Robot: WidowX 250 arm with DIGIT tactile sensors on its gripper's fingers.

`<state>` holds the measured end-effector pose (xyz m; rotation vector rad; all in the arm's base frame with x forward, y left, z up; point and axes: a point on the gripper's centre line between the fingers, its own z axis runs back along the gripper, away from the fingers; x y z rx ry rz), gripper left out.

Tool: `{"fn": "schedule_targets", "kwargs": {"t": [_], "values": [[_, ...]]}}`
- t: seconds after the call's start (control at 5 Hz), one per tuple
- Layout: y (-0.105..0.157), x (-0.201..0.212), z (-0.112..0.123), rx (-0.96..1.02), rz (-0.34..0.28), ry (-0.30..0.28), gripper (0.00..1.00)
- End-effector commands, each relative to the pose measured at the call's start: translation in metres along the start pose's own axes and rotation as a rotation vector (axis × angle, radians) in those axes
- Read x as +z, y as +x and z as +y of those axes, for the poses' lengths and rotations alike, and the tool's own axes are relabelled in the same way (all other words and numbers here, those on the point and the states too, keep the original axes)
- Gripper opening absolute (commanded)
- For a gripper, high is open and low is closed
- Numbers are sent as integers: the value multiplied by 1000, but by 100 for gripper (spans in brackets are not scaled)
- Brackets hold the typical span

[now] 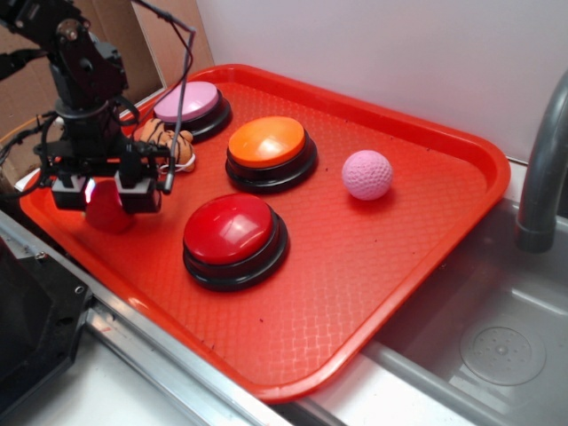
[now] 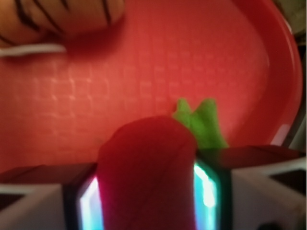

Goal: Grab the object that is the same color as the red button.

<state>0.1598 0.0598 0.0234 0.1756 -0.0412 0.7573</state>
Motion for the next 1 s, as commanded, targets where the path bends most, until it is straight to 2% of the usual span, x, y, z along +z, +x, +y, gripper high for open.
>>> {"fn": "schedule_targets", "kwargs": {"t": [0.0,0.2,0.4,0.6,0.8], "values": [[27,71,-26,-250,-54,-133,0],[27,108,-43,-338,-67,-250,0],[20,136,-55,-411,-90,-327,0],[17,140,-58,-392,-94,-355,0],[22,127,-55,-367,-34,-361,0]]}}
